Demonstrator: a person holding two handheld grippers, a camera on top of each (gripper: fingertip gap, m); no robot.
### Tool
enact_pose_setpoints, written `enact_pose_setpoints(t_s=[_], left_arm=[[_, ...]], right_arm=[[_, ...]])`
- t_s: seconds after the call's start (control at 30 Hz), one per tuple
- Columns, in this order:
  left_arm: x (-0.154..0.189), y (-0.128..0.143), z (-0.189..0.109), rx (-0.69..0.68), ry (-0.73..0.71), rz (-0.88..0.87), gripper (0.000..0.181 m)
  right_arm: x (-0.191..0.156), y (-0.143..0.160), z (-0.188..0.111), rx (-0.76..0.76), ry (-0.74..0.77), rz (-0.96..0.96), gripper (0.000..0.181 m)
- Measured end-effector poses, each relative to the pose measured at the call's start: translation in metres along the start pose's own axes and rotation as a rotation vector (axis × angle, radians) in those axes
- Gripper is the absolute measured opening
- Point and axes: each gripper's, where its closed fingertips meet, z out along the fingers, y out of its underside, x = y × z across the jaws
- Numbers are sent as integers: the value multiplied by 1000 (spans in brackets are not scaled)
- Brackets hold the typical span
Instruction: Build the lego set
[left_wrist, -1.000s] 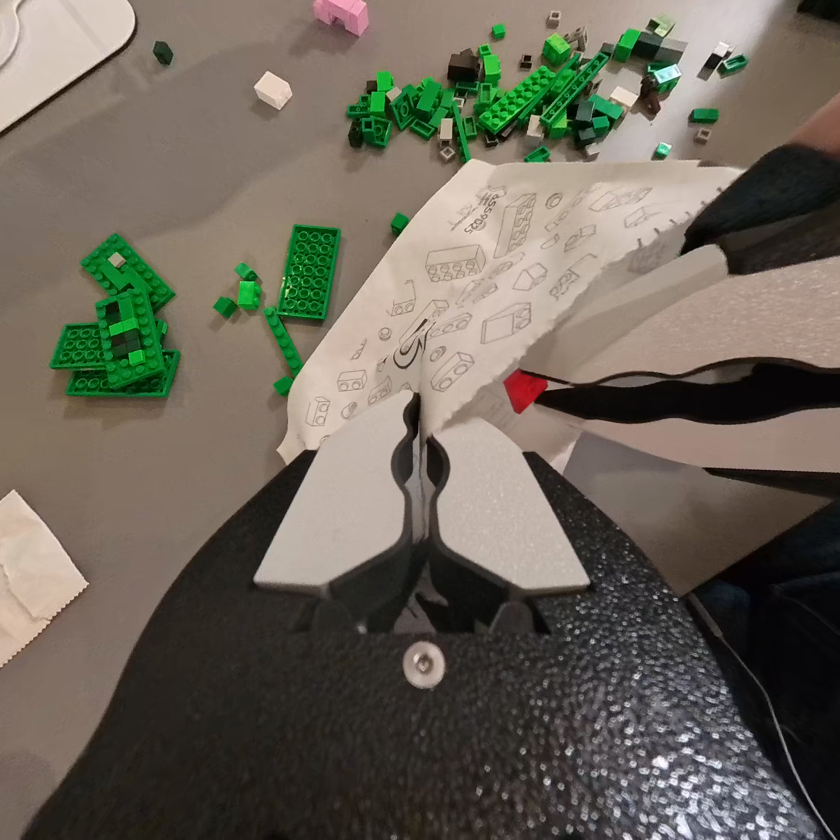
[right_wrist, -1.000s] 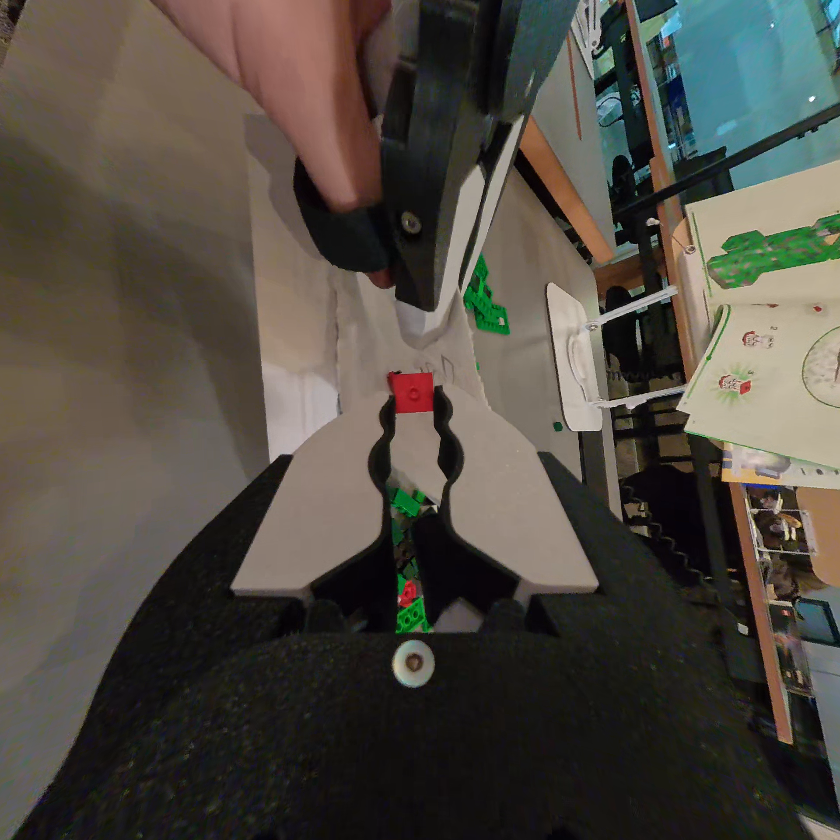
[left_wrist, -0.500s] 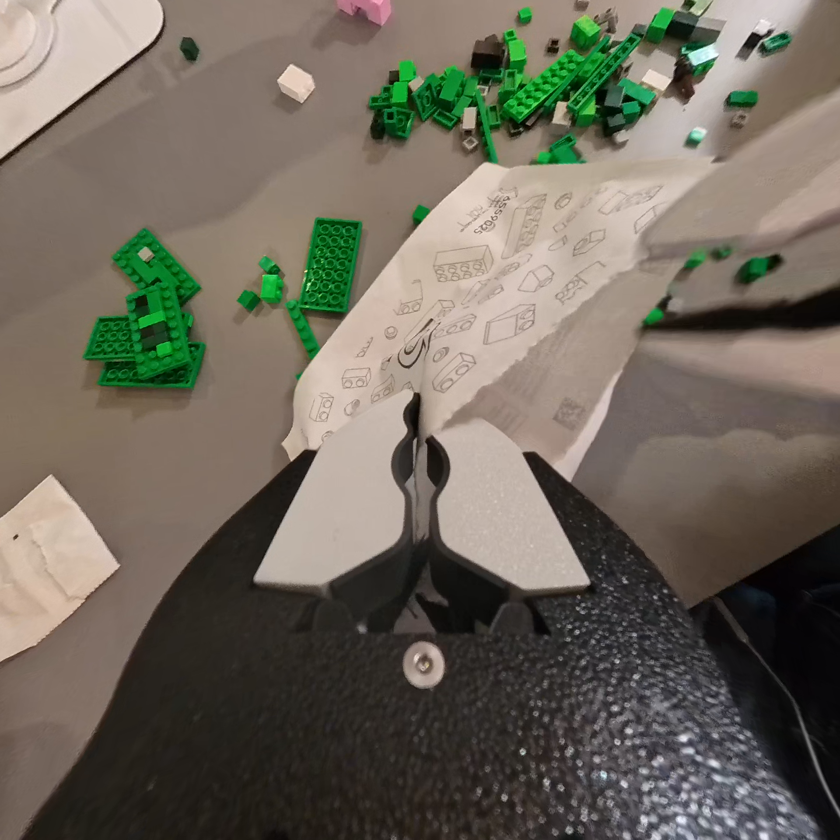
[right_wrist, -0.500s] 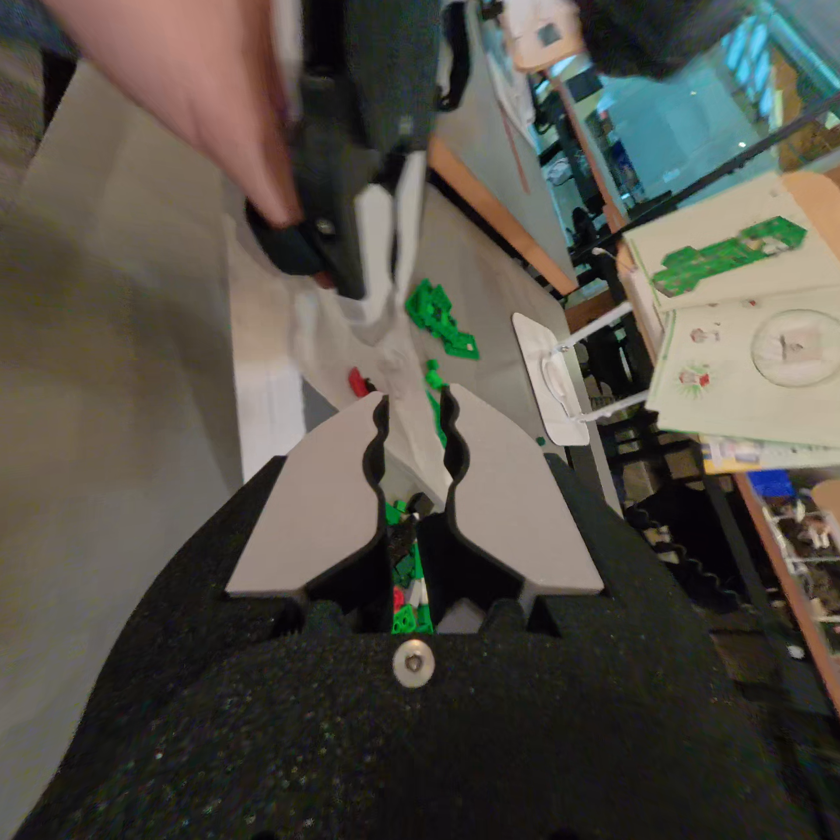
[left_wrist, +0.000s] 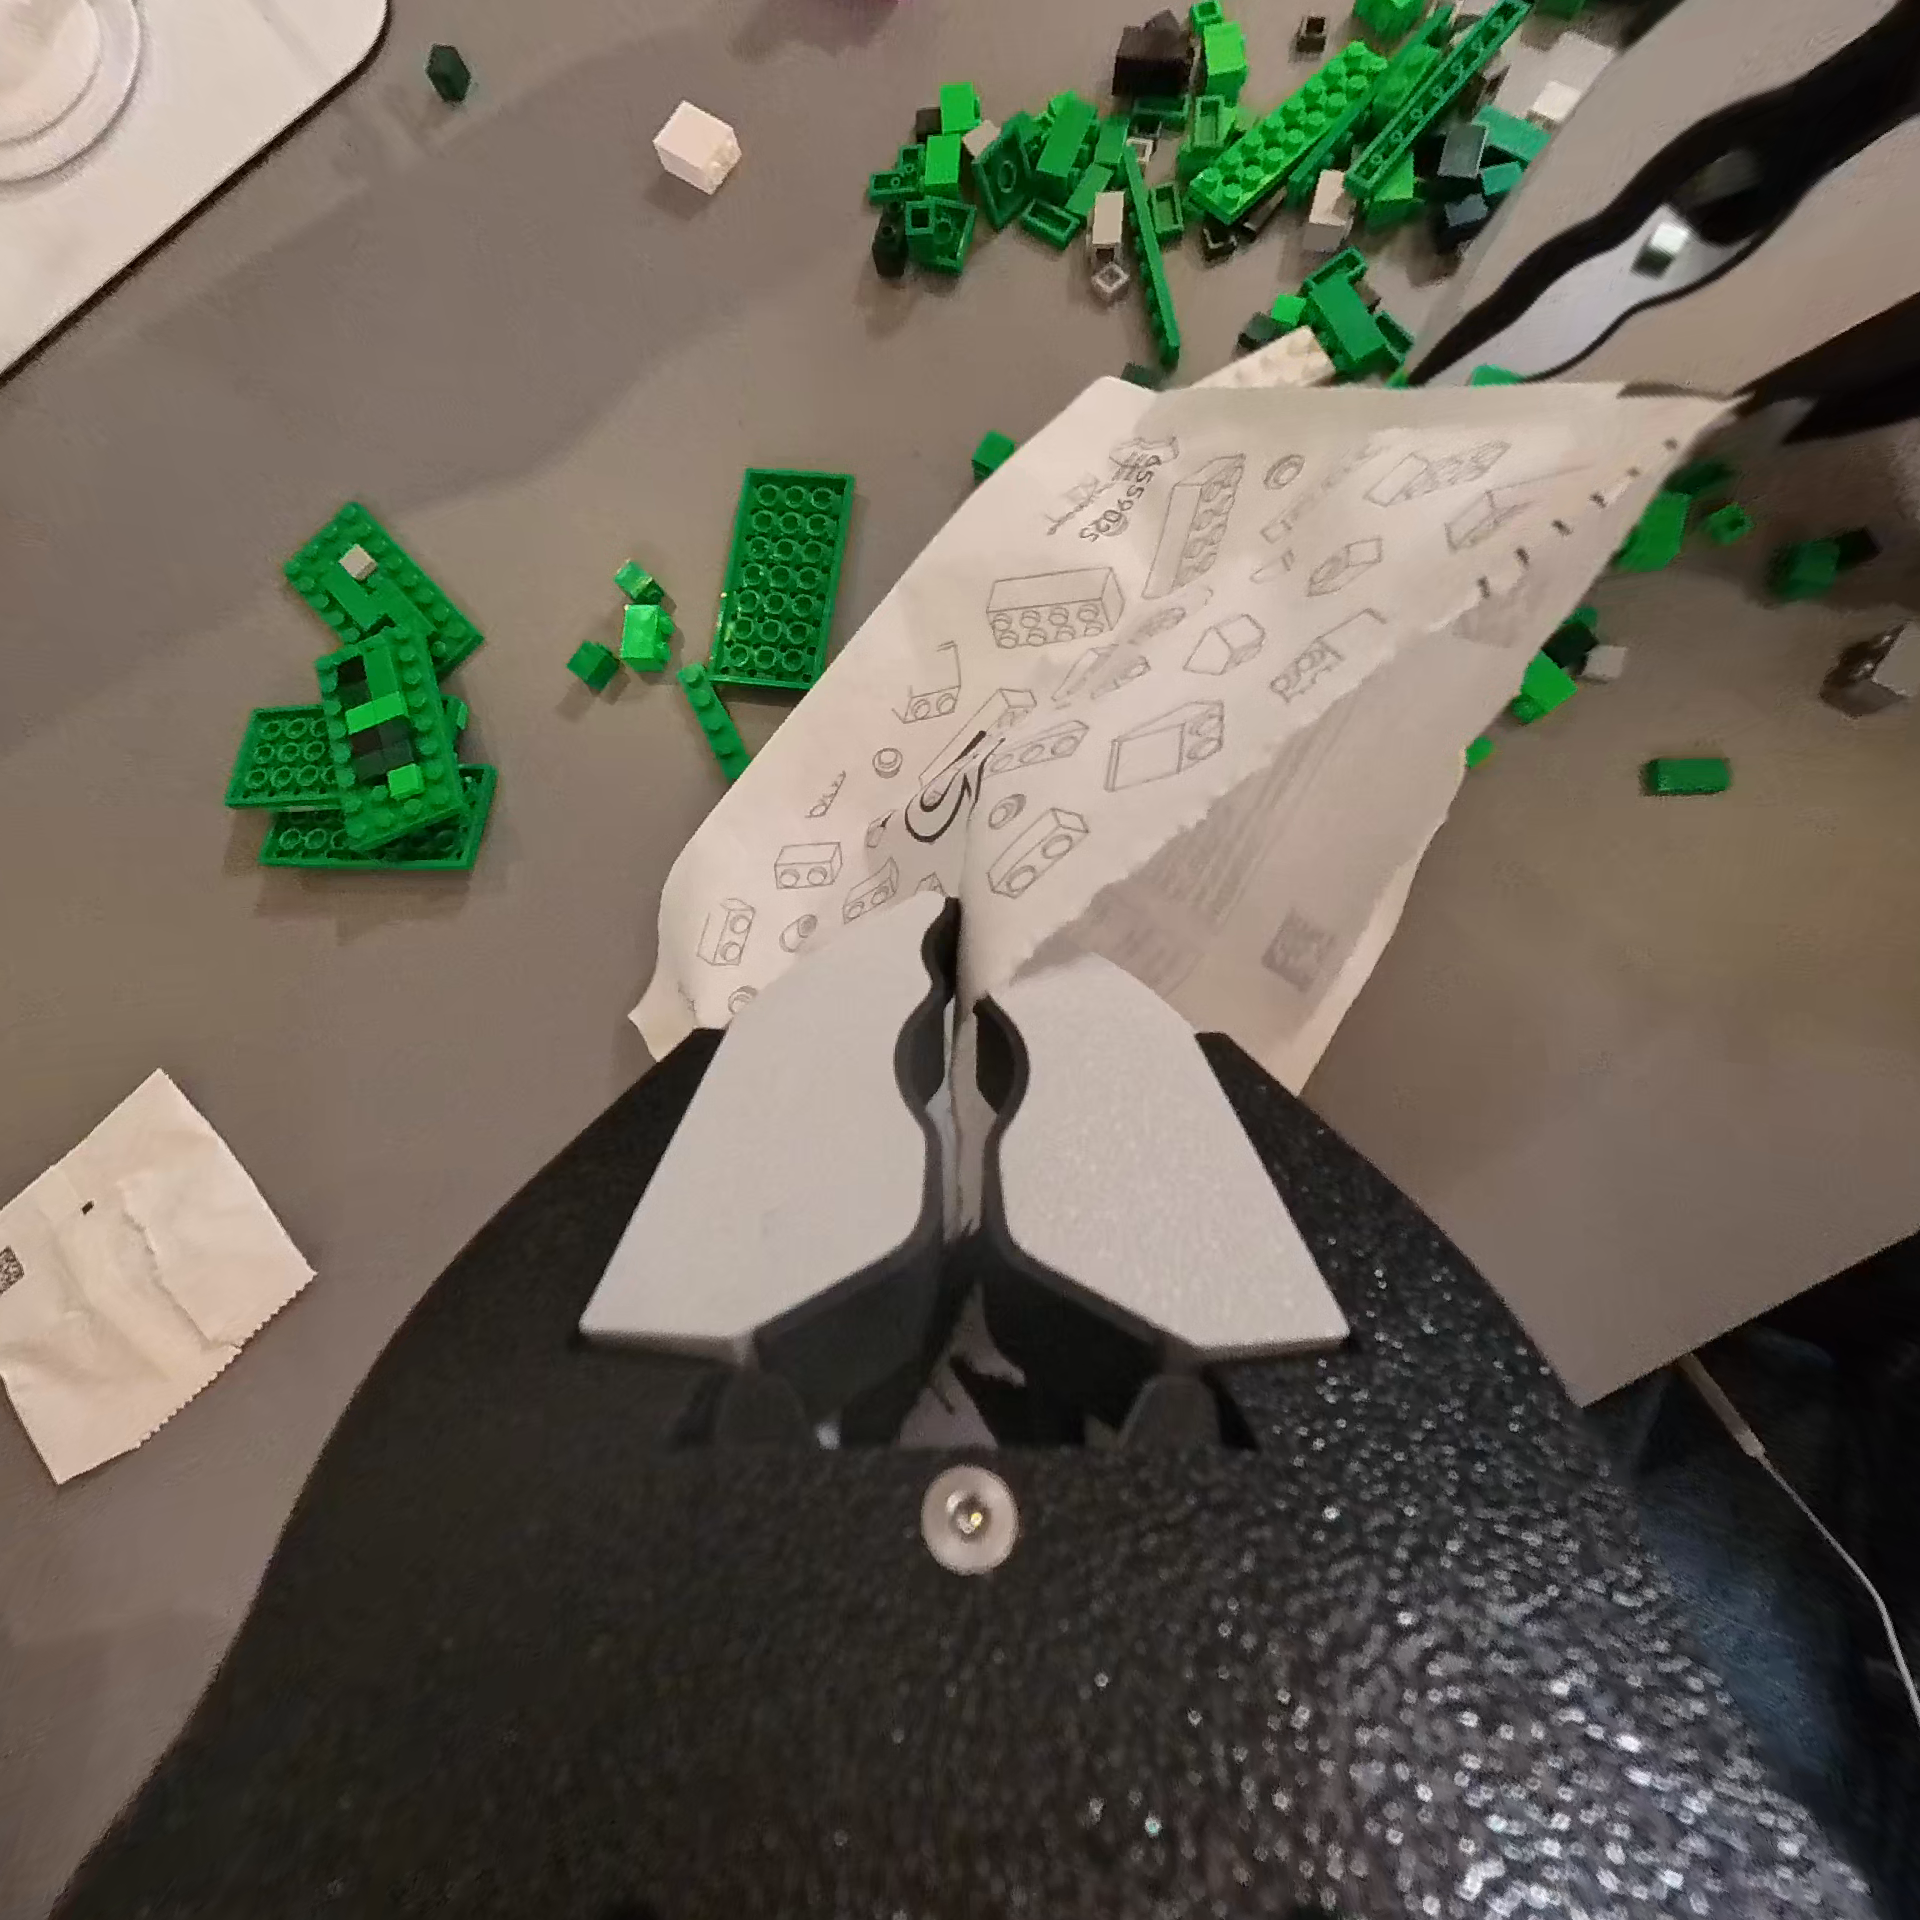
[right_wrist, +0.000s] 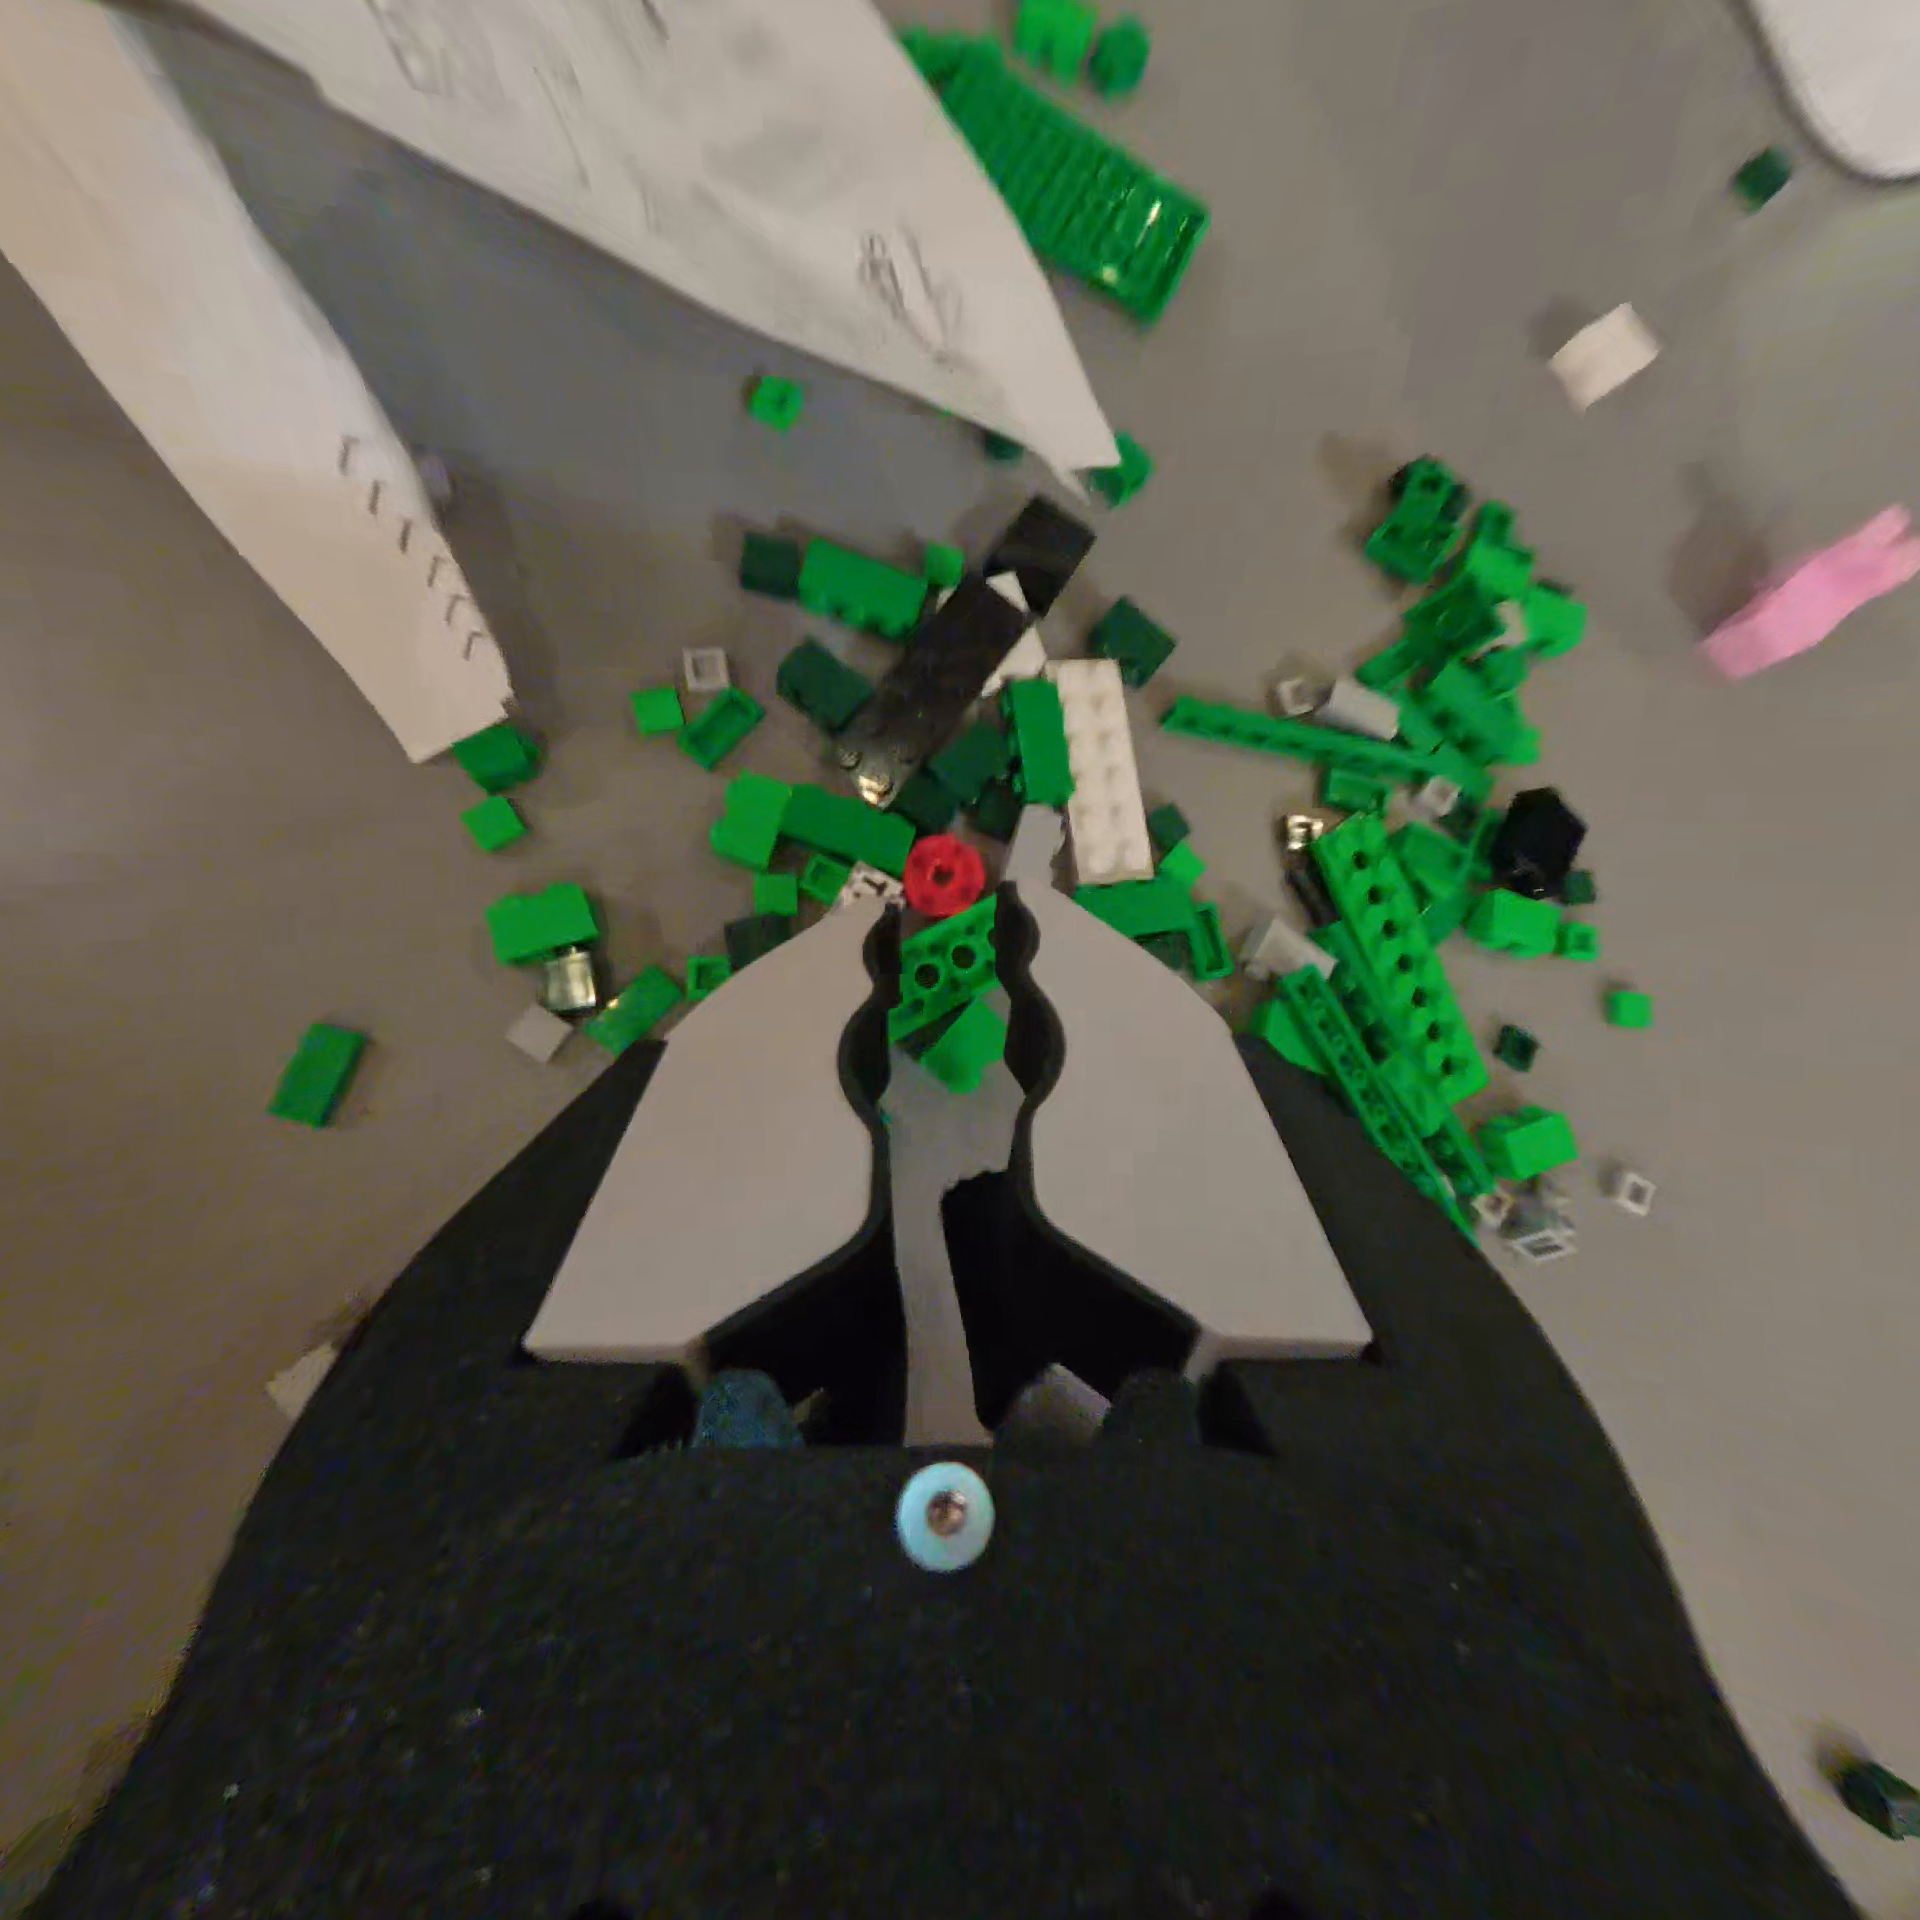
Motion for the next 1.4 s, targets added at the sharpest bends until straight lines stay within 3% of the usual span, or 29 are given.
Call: enact_pose_setpoints(t_s=[0.03,0.23,0.4,0.6,0.9,1.4], left_arm=[[1,0,0,-1,2,3,0],[1,0,0,1,6,6,0],[2,0,1,0,9,9,0],[1,-1,0,5,8,7,0],[3,-1,2,1,12,18,0],[6,-1,2,-3,17,27,0]], right_arm=[[-2,0,2,1,-16,3,18],[-8,-4,5,27,-57,27,16],[-27,2,0,8,-209,51,14],[-9,-10,-5,86,-103,76,14],[-3,4,7,5,-35,46,14],[-1,-1,16,45,-55,100,17]])
